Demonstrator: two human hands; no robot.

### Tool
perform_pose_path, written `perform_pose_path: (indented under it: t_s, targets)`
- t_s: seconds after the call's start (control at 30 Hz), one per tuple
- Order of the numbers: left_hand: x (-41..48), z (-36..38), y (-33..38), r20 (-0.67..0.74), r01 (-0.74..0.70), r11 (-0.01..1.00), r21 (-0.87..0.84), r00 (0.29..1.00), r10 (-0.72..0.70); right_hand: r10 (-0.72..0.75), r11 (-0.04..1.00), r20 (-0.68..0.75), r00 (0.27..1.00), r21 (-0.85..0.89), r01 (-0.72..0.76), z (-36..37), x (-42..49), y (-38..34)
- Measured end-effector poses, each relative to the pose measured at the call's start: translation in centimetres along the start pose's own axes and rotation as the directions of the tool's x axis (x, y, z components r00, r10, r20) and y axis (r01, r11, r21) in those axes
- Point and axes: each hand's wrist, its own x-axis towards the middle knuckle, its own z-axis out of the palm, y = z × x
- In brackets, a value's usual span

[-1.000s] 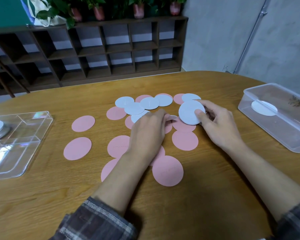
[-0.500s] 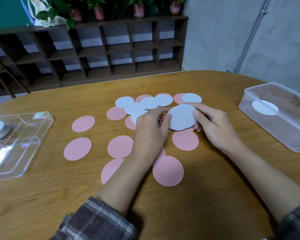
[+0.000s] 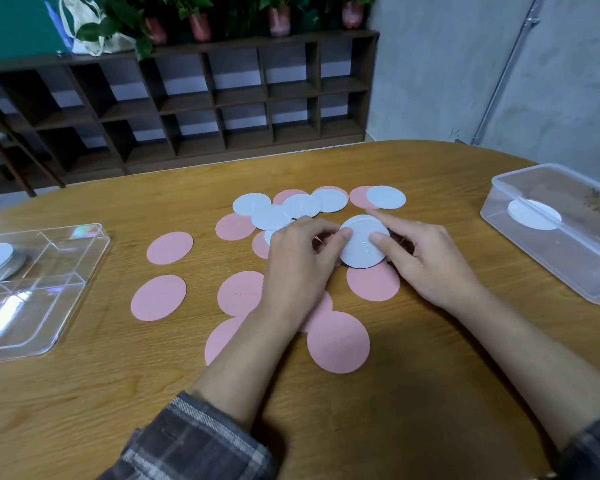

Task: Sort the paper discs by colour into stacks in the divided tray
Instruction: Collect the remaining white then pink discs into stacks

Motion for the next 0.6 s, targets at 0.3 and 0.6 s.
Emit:
perform_pose_path:
  t_s: [0.3, 0.6]
  targets:
    - [1.3, -2.5, -2.6, 0.059, 0.076, 0.855, 0.513, 0.991, -0.124, 0.011, 0.999, -0.016, 1.000, 0.044, -0.011, 0.0, 0.0, -0.2]
    - [1.6, -2.9, -2.9, 0.025, 0.136, 0.800, 0.584, 0.982, -0.186, 0.036, 0.997, -0.024, 0.999, 0.074, -0.034, 0.1, 0.0, 0.3]
